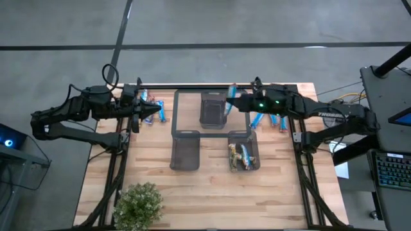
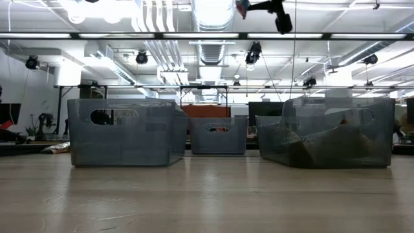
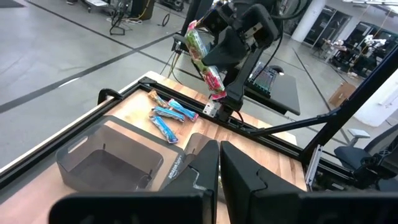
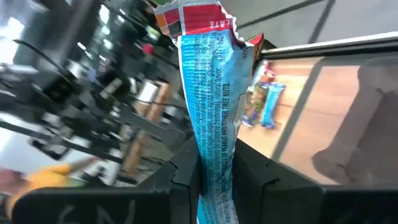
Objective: Pick and place Granola Bars by type
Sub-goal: Put the red granola bar into the bottom left black bin
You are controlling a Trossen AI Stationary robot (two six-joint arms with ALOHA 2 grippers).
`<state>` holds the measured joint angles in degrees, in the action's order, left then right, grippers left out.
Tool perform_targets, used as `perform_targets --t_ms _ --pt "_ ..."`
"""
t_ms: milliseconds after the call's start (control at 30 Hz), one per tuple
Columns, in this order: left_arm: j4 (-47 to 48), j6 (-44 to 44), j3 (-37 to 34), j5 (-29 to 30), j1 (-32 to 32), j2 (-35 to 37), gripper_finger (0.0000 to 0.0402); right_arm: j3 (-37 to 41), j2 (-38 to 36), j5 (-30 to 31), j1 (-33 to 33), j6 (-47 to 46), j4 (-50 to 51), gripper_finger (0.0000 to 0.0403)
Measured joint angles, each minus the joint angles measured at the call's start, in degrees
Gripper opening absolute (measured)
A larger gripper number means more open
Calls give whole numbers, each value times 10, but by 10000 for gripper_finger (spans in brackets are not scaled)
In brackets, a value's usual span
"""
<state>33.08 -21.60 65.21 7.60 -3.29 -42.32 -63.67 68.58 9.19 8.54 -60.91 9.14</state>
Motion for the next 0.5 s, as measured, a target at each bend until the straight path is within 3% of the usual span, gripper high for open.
perform_targets --t_ms 233,500 --pt "0 6 0 0 0 12 0 -119 88 -2 -22 45 46 59" --pt "2 6 0 0 0 28 0 -179 164 -5 -56 33 52 59"
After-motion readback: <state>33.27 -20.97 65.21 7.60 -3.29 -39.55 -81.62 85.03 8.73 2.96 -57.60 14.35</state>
